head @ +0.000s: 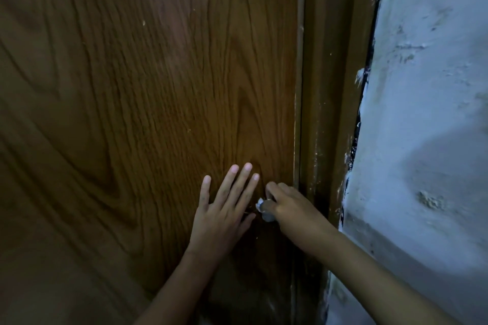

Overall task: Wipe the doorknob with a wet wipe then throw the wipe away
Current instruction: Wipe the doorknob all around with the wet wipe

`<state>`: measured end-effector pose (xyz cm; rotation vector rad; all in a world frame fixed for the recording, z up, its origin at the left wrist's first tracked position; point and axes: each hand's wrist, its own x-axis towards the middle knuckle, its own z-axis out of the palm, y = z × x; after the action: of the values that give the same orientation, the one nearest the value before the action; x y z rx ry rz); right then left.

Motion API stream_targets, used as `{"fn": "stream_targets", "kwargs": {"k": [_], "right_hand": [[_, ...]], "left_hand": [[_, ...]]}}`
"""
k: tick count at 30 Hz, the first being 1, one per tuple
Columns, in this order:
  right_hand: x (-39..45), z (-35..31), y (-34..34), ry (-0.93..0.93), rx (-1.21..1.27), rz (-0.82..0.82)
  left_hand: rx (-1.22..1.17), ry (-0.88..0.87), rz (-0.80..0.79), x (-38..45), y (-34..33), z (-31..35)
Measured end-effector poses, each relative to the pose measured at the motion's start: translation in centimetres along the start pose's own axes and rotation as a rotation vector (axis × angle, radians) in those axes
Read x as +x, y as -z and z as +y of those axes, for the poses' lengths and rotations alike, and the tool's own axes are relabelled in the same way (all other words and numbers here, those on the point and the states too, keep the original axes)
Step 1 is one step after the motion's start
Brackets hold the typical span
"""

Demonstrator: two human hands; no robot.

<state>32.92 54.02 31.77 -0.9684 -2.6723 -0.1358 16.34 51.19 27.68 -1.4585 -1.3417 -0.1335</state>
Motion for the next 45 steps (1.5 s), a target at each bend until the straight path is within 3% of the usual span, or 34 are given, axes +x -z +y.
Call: {"fn": "stream_targets", "kwargs": {"k": [6,15,20,24,30,36,40,45], "right_hand": [[0.6,1.9,0.5,-0.160,0.047,0.039],[0.1,-0.3,0.3,-0.012,-0.012,-0.059],[0.6,2.9,-0.1,-0.162,0.048,0.131],[0.3,2.8,-0.8,-0.351,0.212,0.132],[0.2,1.3,-1.0,-0.190,0.261,0.077],[0.2,3.4,-1.5,-0.503,0.398,0.207],[0.1,3.4,-1.6,-0.558,0.404,0.190],[-0.6,3.6,-0.2,-0.531,0.300,0.326]], "left_hand": [[0.014,-0.004,0.009,-0.1,-0.1,0.0],[0.026,-0.013,-0.001,-0.1,-0.2,0.0],[-0.002,-0.001,-0.001,-0.1,0.0,0.0],[-0.041,0.006,0.001,0.0,0.1,0.0],[0.003,-0.010,-0.003,-0.1,-0.1,0.0],[-0.003,0.000,-0.004,-0.1,0.0,0.0],[-0.012,0.000,0.001,-0.1,0.0,-0.1],[-0.023,0.002,-0.011,-0.1,0.0,0.1]]}}
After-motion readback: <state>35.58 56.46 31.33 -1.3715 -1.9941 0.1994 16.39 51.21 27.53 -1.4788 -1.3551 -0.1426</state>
